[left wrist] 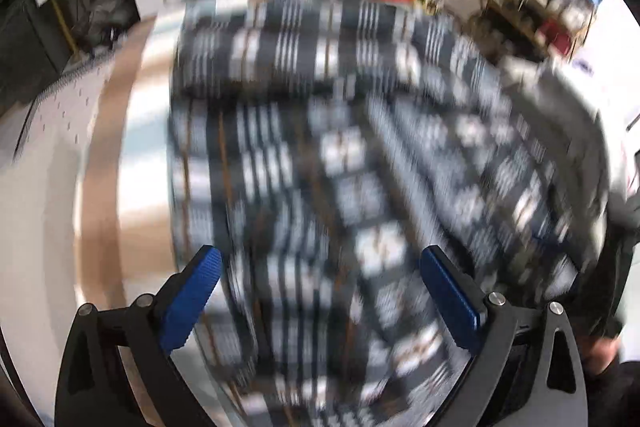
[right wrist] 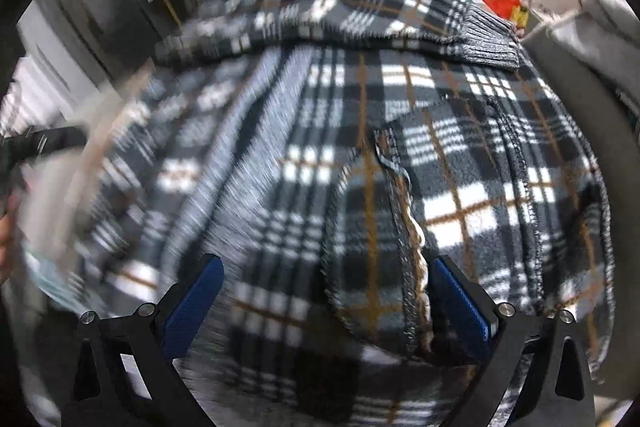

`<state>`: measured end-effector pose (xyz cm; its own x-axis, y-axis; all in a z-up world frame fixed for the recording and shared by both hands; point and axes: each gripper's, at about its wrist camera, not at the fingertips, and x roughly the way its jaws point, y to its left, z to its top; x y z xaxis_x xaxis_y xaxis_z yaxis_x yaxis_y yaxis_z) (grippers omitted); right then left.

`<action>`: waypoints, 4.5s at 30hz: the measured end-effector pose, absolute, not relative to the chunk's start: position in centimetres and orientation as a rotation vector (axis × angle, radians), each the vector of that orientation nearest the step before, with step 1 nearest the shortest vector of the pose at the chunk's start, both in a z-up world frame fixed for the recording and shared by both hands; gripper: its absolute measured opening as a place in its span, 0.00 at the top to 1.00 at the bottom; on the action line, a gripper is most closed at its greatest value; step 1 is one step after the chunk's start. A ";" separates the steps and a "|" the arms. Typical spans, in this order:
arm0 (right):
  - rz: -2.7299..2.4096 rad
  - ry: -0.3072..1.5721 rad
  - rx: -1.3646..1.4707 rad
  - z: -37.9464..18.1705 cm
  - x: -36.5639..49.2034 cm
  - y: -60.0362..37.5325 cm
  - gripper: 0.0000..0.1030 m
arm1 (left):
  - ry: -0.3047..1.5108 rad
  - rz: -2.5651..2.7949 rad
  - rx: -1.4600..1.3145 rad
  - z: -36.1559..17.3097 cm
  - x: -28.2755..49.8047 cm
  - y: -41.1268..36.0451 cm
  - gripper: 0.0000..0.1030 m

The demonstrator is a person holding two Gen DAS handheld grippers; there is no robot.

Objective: Fold large clothes
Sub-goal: 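Grasp the grey knit hem edge with the left gripper while the right gripper grasps it too, then lift the hem with both grippers and fold it over the shirt body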

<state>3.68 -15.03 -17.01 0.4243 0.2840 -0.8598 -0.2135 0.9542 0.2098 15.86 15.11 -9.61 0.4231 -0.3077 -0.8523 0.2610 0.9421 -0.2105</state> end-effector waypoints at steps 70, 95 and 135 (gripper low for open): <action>0.292 1.091 -0.315 -11.8 45.1 -4.5 0.03 | 0.862 -0.486 -0.183 -14.8 42.0 11.4 0.83; 0.238 0.810 -0.300 -5.7 39.7 -7.2 0.95 | 0.781 -0.482 -0.136 -9.9 38.1 11.6 0.83; 0.494 1.078 -0.065 -16.3 11.5 -11.9 0.89 | 1.092 -0.538 -0.008 -15.3 21.2 11.2 0.76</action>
<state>11.46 -11.88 -16.34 0.3761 0.3547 -0.8560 -0.4165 0.8899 0.1858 21.19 11.24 -15.33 0.3461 -0.4187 -0.8396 0.4106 0.8722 -0.2657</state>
